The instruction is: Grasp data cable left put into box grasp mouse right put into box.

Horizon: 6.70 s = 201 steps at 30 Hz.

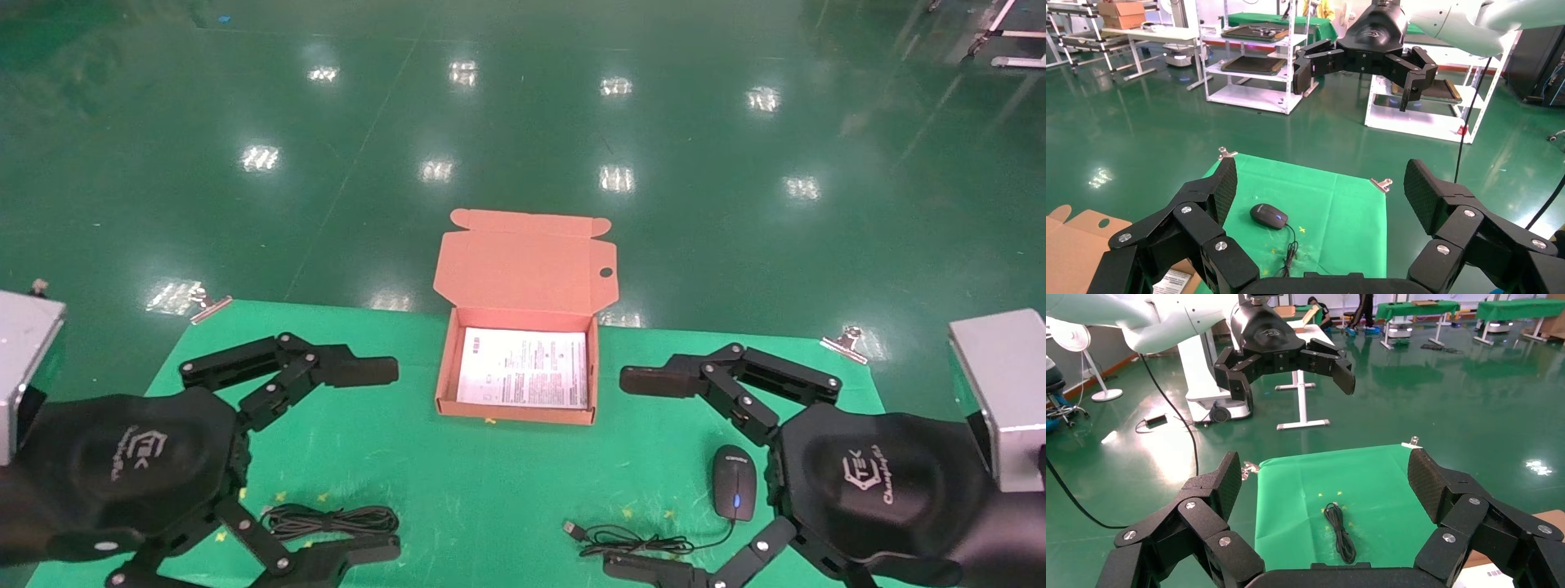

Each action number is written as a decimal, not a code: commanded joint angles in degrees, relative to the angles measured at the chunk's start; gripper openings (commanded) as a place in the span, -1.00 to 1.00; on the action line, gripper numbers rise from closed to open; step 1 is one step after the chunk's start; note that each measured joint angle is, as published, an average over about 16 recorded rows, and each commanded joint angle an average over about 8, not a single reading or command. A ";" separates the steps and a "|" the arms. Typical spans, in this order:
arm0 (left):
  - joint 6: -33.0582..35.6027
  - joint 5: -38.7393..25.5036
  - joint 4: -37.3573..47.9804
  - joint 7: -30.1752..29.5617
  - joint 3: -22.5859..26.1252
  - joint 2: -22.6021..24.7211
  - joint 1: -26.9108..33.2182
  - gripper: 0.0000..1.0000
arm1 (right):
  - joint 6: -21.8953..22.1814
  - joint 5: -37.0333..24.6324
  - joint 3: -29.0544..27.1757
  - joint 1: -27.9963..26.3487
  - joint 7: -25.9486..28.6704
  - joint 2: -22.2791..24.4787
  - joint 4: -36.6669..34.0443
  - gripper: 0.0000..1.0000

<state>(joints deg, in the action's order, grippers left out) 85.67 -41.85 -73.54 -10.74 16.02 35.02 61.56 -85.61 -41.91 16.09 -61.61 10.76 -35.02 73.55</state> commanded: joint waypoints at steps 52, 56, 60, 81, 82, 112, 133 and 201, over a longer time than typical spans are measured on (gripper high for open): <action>4.18 -37.83 0.63 -4.61 24.33 8.60 22.56 1.00 | -3.31 -43.57 24.88 -25.80 -9.40 -4.70 4.25 1.00; 3.31 -45.07 -0.15 -4.39 27.99 10.58 24.66 1.00 | -2.23 -47.98 27.90 -27.20 -9.92 -6.24 4.25 1.00; 1.78 -50.27 -0.43 -4.99 30.32 12.23 25.05 1.00 | -0.46 -52.07 30.05 -27.19 -9.81 -7.79 4.19 1.00; -9.40 -64.33 12.25 -5.26 34.86 18.44 21.24 1.00 | 15.01 -64.39 33.54 -17.25 -3.91 -13.60 2.17 1.00; -9.93 -64.60 13.34 -5.29 34.90 18.78 21.13 1.00 | 15.70 -64.63 33.59 -16.74 -3.84 -13.78 1.92 1.00; -19.41 -66.90 44.52 5.80 35.79 29.52 23.07 0.52 | 31.14 -68.98 35.03 -8.99 -11.40 -20.91 -14.31 0.51; -20.48 -66.70 48.44 7.49 35.63 30.66 23.74 -1.00 | 31.59 -69.03 35.35 -8.99 -12.68 -21.98 -16.87 -1.00; -34.53 -78.50 16.08 0.63 30.65 26.08 38.05 -1.00 | 47.34 -57.59 21.82 -35.39 -25.12 -33.13 -21.88 -1.00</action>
<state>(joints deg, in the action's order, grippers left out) 51.40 -120.29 -57.71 -10.14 46.70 60.81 99.55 -38.69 -99.59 37.94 -96.51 -13.91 -67.54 52.43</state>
